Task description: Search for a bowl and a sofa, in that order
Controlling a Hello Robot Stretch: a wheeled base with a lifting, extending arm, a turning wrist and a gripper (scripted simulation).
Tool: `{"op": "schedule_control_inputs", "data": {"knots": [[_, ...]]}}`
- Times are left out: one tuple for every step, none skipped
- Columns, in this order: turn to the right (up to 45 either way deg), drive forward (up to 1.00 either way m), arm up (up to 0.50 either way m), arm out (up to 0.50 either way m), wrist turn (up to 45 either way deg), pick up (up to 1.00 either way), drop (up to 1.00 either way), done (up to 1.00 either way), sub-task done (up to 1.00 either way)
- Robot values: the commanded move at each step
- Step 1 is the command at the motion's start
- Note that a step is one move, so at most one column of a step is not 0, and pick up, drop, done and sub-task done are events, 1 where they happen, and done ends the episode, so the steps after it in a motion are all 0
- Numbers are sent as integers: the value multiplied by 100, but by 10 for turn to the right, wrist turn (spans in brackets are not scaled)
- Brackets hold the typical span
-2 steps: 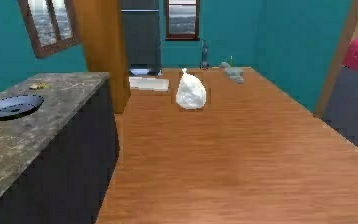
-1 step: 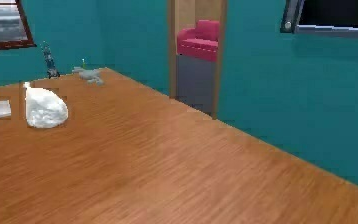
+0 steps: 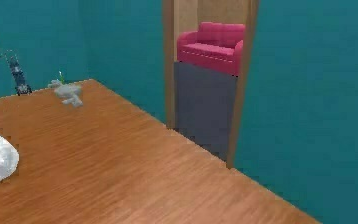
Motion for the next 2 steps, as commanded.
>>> {"op": "schedule_control_inputs", "data": {"knots": [[0, 100, 0, 0, 0, 0, 0, 0, 0], [60, 0, 0, 0, 0, 0, 0, 0, 0]]}}
